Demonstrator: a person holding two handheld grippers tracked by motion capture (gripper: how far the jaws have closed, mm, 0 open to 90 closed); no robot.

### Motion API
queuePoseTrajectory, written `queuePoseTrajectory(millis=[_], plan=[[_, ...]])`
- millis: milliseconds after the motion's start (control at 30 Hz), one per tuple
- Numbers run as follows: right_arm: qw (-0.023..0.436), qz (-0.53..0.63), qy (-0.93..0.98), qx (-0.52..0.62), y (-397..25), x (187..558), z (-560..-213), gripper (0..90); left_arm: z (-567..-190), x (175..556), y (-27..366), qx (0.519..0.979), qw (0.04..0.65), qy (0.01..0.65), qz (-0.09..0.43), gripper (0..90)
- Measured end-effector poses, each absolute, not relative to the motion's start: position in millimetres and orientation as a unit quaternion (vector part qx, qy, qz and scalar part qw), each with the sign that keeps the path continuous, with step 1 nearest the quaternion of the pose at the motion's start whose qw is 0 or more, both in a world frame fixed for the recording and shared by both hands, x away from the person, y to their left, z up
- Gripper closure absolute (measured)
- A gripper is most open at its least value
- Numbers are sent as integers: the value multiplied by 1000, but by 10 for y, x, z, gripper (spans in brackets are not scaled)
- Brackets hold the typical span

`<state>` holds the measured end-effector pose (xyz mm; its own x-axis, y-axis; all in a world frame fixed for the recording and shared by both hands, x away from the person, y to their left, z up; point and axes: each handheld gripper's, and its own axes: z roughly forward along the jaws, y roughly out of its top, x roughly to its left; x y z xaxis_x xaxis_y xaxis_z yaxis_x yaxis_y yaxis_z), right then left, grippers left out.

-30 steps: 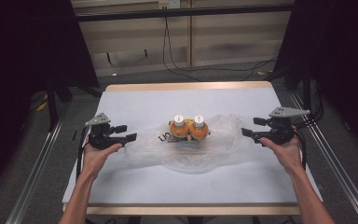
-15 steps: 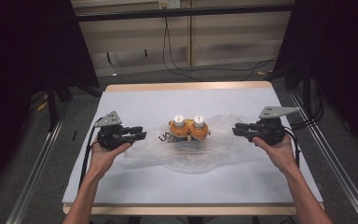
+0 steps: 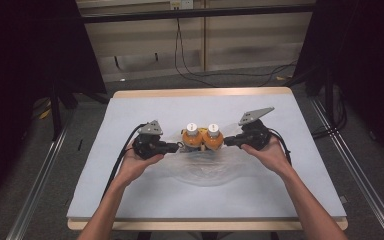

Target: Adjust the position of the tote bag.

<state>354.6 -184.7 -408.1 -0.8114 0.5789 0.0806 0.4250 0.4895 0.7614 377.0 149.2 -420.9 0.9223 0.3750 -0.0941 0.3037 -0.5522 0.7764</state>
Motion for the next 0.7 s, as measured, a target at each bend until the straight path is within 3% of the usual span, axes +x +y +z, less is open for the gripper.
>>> queuePoseTrajectory(millis=[200, 700], plan=[[81, 376, 874, 296, -1802, 3631, -4251, 900, -4425, 3840, 1332, 901, 385, 196, 41, 865], [76, 288, 907, 297, -1753, 3719, -4671, 900, -4597, 3850, 1319, 923, 341, 177, 30, 874]])
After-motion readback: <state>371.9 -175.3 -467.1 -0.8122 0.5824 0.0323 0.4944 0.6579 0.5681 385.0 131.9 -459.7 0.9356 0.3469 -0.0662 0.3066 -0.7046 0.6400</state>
